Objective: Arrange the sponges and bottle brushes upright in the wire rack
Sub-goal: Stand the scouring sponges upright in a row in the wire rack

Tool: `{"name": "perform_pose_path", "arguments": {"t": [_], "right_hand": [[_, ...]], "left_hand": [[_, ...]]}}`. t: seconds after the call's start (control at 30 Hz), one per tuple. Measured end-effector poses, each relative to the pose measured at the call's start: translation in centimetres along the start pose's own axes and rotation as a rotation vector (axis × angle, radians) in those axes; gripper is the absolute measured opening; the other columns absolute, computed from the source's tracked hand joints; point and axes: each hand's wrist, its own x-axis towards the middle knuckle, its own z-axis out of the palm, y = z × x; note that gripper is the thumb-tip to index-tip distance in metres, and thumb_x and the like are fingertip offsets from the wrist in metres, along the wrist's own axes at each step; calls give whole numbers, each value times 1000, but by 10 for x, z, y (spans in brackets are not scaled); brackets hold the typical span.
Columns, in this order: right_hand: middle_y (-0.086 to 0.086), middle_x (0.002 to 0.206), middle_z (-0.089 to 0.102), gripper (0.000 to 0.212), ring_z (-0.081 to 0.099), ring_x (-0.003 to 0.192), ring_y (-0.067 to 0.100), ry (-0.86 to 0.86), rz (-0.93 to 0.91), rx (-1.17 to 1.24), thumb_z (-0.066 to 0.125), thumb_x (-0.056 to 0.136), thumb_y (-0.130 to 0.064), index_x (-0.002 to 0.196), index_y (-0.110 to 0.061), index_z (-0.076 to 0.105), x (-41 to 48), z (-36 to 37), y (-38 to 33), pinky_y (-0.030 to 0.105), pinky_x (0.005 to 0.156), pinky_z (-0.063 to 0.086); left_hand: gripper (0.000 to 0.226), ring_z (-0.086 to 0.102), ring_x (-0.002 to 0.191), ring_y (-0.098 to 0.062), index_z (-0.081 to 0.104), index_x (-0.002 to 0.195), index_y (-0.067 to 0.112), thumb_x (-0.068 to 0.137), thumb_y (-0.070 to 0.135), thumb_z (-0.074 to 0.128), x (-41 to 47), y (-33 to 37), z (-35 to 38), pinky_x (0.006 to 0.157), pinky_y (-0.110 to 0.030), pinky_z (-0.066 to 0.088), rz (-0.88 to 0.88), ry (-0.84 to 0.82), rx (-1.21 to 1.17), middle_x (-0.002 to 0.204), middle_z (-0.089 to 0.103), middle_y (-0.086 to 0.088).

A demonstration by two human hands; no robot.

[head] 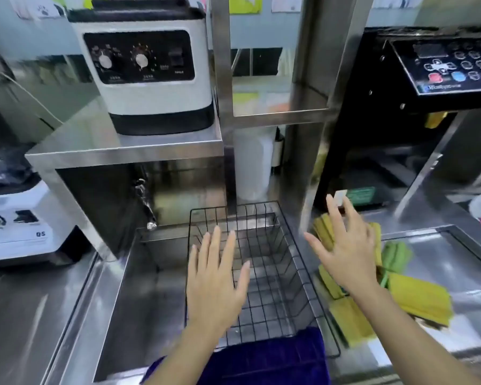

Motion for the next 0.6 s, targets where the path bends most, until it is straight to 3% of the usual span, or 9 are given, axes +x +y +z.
{"name": "perform_pose_path", "arguments": {"t": [0.23, 0.37, 0.47, 0.6], "right_hand": [[17, 155, 26, 78, 31, 140, 33, -269, 177, -128, 48, 86, -57, 150, -29, 14, -46, 29, 41, 49, 106, 29], [18, 157, 16, 82, 19, 144, 32, -431, 348, -120, 43, 85, -62, 150, -26, 11, -54, 33, 51, 47, 111, 21], [18, 157, 17, 83, 18, 144, 34, -568, 465, -77, 49, 82, -62, 149, -25, 16, -55, 37, 59, 48, 113, 18], [19, 150, 26, 76, 27, 138, 35, -642, 570, 66, 62, 75, -58, 140, -37, 28, -44, 32, 66, 49, 110, 20]], "left_hand": [[62, 37, 130, -28, 41, 139, 14, 97, 52, 17, -54, 10, 26, 107, -42, 22, -36, -188, -20, 143, 41, -11], [63, 49, 121, -27, 44, 137, 13, 96, 52, 18, -71, 14, 32, 100, -44, 37, -42, -257, 4, 135, 51, -10], [58, 64, 92, -23, 54, 128, 10, 91, 49, 32, -77, 18, 32, 81, -40, 51, -49, -303, 26, 103, 70, -7], [45, 60, 50, -19, 69, 91, 11, 86, 46, 41, -82, 23, 28, 49, -26, 43, -10, -333, 123, 58, 64, 1]]}}
